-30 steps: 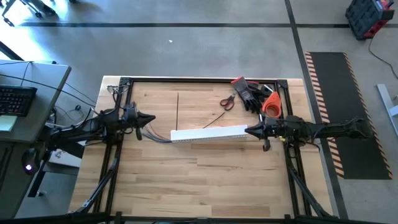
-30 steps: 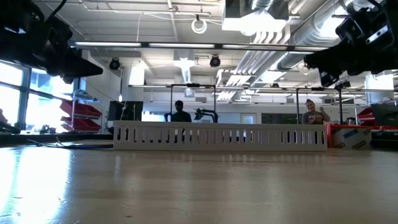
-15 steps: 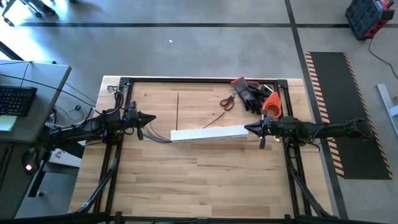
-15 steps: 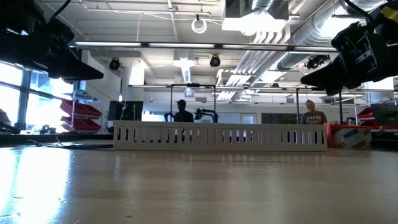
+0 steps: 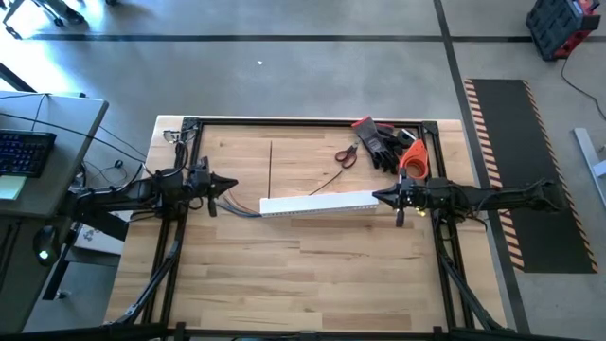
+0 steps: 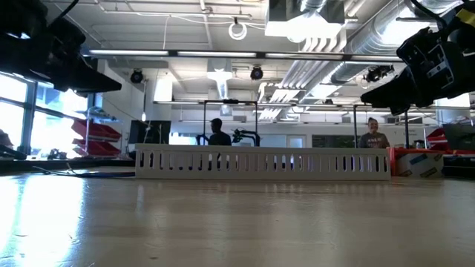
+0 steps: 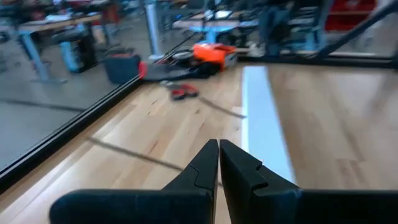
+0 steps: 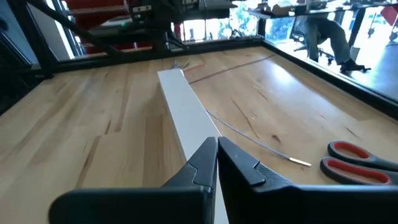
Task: Ziptie cables
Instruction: Return to Home Position
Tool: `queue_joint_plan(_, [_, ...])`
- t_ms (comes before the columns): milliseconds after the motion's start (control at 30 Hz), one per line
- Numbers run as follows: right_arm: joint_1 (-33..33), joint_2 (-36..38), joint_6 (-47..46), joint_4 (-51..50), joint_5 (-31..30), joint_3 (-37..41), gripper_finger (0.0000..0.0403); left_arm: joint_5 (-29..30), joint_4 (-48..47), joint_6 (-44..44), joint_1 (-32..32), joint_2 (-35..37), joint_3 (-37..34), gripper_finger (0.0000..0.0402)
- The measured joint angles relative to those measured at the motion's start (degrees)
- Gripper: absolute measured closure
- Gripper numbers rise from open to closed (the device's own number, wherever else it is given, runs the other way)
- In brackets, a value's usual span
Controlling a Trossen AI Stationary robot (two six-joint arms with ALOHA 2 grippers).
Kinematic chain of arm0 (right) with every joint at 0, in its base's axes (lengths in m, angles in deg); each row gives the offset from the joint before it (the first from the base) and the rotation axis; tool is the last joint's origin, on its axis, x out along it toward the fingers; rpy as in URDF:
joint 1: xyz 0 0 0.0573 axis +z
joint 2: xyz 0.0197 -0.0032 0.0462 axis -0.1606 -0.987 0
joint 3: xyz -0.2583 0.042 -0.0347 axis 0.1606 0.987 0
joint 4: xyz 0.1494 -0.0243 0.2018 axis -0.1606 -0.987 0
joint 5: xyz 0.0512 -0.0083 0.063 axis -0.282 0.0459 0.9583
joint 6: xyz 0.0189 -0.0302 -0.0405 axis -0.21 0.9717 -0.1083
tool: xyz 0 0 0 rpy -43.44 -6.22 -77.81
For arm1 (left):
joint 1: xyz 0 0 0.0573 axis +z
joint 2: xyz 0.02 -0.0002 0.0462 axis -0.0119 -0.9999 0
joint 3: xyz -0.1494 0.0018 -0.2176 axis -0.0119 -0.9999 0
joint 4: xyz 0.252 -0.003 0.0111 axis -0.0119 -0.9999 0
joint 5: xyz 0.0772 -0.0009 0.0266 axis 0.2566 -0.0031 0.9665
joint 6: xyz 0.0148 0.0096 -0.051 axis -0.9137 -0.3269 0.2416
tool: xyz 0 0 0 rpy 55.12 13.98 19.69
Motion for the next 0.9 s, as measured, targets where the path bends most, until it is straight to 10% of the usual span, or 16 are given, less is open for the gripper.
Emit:
queue_joint_plan(433, [4.3, 20.7, 0.0, -6.2, 0.7, 0.0, 0.0403, 0.0, 0.3, 0.0, -6.9, 2.1, 0.0, 0.0402])
queue_joint_plan(900, [4.4, 20.3, 0.0, -3.7, 0.8, 0.0, 0.0402, 0.4, 0.0, 0.0, -7.7, 1.5, 0.0, 0.0402])
